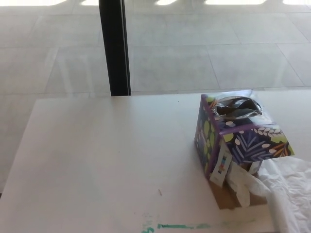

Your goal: The robot uses its right hand to pull out a tissue from the tissue box kept in the middle of the desk and put it on the right side

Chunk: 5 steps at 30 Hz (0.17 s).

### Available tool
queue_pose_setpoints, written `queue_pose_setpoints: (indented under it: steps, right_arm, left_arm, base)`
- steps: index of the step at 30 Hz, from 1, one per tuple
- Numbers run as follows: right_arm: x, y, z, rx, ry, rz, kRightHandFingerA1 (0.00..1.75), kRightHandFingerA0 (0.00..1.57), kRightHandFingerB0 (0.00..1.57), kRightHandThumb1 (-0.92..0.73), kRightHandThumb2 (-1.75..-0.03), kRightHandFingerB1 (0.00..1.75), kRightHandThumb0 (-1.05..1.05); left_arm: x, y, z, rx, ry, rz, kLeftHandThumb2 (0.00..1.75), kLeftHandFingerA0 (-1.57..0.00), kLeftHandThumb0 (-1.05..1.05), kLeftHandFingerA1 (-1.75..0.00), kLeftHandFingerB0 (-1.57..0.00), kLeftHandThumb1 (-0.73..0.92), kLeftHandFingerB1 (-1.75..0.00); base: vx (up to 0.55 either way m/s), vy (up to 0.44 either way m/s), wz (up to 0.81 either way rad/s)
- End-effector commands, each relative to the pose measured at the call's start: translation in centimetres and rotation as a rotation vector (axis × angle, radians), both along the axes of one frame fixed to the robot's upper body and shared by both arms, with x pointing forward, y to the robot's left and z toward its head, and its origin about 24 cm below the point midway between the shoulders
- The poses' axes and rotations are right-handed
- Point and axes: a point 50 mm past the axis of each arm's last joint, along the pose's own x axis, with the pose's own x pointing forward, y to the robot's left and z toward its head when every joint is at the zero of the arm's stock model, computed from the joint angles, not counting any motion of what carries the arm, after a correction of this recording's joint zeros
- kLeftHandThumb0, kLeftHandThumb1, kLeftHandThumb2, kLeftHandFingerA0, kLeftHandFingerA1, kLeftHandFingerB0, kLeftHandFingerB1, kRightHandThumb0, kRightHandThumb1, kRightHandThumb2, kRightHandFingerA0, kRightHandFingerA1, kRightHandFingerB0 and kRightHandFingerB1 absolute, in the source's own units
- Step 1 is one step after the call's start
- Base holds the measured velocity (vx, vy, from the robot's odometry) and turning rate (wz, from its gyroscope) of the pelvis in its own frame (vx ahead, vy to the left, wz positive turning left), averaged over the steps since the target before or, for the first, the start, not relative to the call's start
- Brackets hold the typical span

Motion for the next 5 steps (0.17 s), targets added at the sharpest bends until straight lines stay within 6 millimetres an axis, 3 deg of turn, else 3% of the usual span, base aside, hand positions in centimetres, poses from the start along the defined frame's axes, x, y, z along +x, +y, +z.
queue_pose_setpoints:
  steps: [1,3,5]
  right_arm:
    - [0.6,0.3,-0.1,0.040,-0.091,0.050,0.84,1.00,0.78,-0.62,-0.59,0.60,-0.61]
    - [1.7,0.2,0.5,0.007,-0.121,0.124,0.81,0.96,0.74,-0.63,-0.59,0.59,-0.62]
    - [2.8,0.3,0.9,-0.016,-0.170,0.151,0.93,1.04,0.85,-0.60,-0.58,0.63,-0.62]
  left_arm:
    - [-0.3,0.8,0.2,0.007,0.025,0.097,0.70,-0.64,-0.83,-0.83,-0.46,0.92,-0.76]
    - [-0.3,0.8,0.1,0.014,0.021,0.098,0.70,-0.66,-0.83,-0.82,-0.47,0.92,-0.75]
    - [-0.2,0.8,0.2,0.027,0.027,0.080,0.72,-0.68,-0.84,-0.85,-0.48,0.92,-0.77]
  base:
    - [0.00,0.000,0.00]
    - [0.00,0.000,0.00]
    - [0.00,0.000,0.00]
